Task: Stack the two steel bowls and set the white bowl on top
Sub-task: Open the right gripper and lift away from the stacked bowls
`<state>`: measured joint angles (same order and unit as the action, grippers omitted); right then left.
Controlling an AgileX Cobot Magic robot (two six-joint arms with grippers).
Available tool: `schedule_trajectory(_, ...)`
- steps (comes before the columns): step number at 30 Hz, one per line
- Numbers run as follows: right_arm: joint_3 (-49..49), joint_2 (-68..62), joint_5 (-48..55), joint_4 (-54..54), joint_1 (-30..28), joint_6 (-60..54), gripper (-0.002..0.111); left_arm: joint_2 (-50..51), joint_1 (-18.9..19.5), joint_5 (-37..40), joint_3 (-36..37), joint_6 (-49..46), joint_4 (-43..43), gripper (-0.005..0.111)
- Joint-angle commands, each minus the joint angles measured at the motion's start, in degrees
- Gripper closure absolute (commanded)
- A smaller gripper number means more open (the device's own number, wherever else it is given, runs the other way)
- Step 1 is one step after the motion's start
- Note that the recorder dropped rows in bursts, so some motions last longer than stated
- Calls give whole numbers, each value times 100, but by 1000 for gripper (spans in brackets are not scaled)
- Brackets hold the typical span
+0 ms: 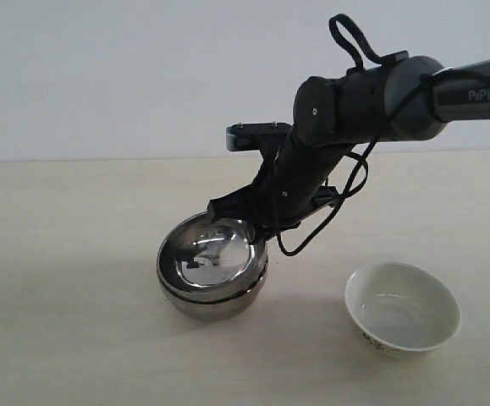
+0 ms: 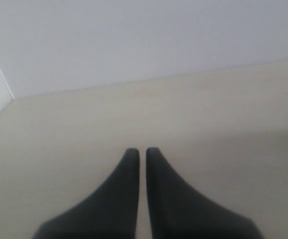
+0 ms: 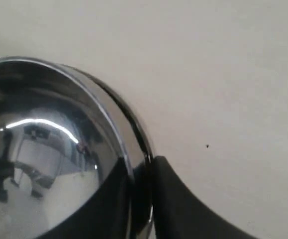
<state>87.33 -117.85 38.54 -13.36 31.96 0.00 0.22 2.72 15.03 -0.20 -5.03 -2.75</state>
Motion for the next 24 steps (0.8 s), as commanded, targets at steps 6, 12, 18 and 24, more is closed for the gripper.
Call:
schedule_trajectory(6, 9, 91, 144, 26, 0, -141, 55, -22, 1, -34, 20, 56, 39, 103)
schedule_trajectory(12, 9, 195, 67, 39, 0, -199, 61, -22, 1, -34, 20, 56, 39, 103)
schedule_trajectory(18, 9, 484, 107, 235, 0, -199, 80, -22, 1, -34, 20, 56, 39, 103)
schedule_trajectory(24, -5, 515, 152, 258, 0, -199, 80, -22, 1, -34, 20, 56, 39, 103)
